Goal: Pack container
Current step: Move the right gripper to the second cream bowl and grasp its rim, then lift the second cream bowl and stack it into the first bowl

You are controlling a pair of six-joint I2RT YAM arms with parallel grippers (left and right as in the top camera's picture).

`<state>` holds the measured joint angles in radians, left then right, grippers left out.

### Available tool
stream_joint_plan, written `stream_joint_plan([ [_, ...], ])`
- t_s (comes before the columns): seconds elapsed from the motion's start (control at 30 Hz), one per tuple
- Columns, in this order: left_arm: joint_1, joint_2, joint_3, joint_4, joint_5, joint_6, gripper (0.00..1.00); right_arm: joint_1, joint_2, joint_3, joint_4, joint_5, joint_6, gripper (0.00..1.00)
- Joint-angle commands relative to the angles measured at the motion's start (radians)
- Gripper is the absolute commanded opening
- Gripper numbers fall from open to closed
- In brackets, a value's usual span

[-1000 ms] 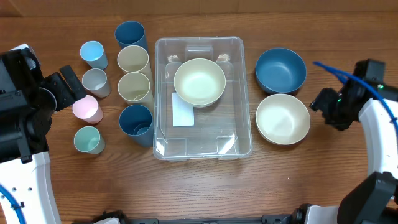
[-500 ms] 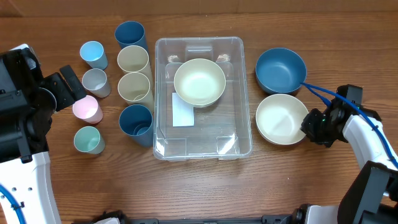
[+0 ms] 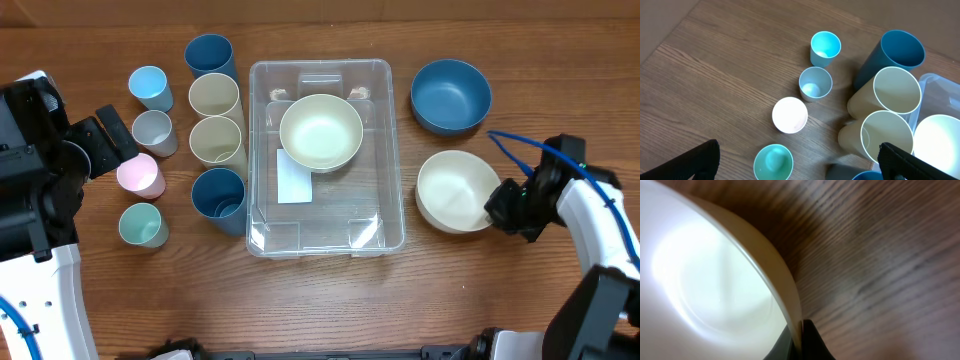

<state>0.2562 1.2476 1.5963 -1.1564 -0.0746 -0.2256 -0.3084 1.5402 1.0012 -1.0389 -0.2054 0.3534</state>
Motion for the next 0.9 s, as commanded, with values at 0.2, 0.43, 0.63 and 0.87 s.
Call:
stream_joint_plan([
  [0.2, 0.005, 0.002, 0.022, 0.001, -0.011, 0.024, 1.00, 0.236, -0.256, 0.442, -0.095, -0.069, 0.006, 0.04],
  [0.43, 0.005, 0.002, 0.022, 0.001, -0.011, 0.024, 1.00, 0.549, -0.173, 0.489, 0.028, -0.052, 0.022, 0.04],
  [0.63, 0.005, 0.002, 0.022, 0.001, -0.011, 0.024, 1.00, 0.691, 0.107, 0.489, 0.194, -0.012, 0.021, 0.04],
  [0.87, 0.005, 0.002, 0.022, 0.002, -0.011, 0.023, 1.00, 0.699, 0.328, 0.489, 0.361, 0.006, 0.017, 0.04],
])
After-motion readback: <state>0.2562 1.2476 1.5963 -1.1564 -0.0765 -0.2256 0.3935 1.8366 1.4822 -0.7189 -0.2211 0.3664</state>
